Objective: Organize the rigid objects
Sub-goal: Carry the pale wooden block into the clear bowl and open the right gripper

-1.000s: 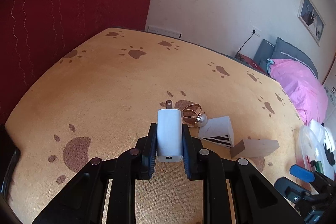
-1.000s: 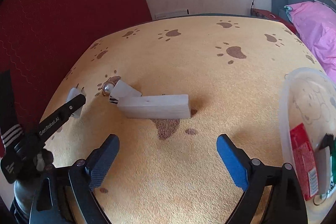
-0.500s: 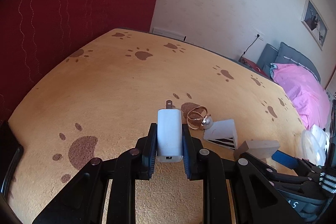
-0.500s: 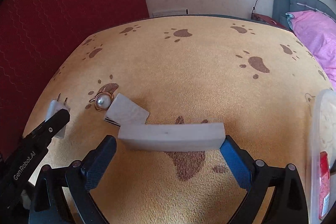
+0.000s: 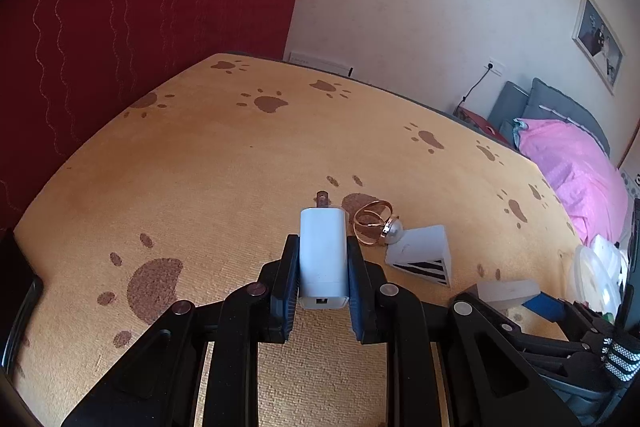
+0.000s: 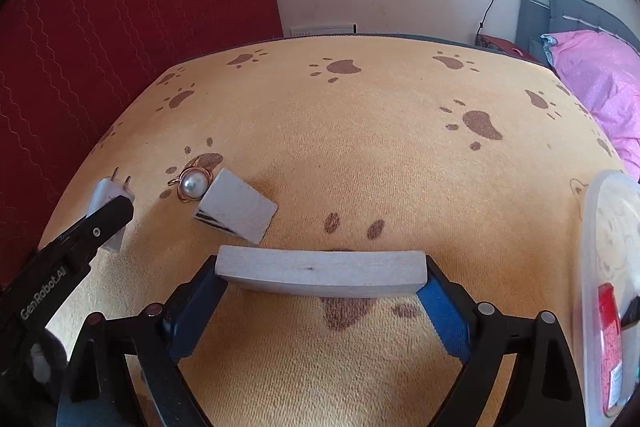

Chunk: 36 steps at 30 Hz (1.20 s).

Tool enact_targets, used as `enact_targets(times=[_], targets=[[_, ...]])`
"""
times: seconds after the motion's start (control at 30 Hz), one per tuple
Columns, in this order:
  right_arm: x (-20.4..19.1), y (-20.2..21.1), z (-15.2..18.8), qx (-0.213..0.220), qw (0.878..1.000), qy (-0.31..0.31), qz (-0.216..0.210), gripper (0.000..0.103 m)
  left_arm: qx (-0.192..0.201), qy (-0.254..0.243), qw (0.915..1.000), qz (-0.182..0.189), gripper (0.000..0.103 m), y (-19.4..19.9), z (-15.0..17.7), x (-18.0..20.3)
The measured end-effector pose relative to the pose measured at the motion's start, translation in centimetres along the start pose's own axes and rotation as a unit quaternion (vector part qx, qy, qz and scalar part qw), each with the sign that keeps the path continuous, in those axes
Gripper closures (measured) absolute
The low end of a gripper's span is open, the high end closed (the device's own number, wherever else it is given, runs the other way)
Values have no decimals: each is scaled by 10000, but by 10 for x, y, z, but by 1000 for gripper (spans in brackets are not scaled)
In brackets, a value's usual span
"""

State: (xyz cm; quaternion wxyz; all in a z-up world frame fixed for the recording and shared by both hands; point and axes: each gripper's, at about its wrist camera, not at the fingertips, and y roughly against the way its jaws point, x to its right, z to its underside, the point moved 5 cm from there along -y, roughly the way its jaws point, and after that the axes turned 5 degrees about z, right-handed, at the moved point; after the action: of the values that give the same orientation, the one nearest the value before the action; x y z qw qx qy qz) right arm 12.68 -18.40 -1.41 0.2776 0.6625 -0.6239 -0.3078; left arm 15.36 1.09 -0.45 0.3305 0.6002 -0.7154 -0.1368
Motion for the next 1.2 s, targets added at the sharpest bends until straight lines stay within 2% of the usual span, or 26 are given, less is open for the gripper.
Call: enact_targets(times=[0.43,0.73,1.03,1.2], targets=[[37,52,9,389,9985,-374,42,8,6,-120,9999,73,81,2,2,7],[90,80,12,678,9934,-785,496,8,12,-170,9998,95,81,3,2,9],[152,90,17,737,9843,-1215,1046,8,17,-180,9998,93,81,3,2,10],[181,89,17,749,9787,-1482,1206,6,21,-180,9998,95,81,4,3,10]])
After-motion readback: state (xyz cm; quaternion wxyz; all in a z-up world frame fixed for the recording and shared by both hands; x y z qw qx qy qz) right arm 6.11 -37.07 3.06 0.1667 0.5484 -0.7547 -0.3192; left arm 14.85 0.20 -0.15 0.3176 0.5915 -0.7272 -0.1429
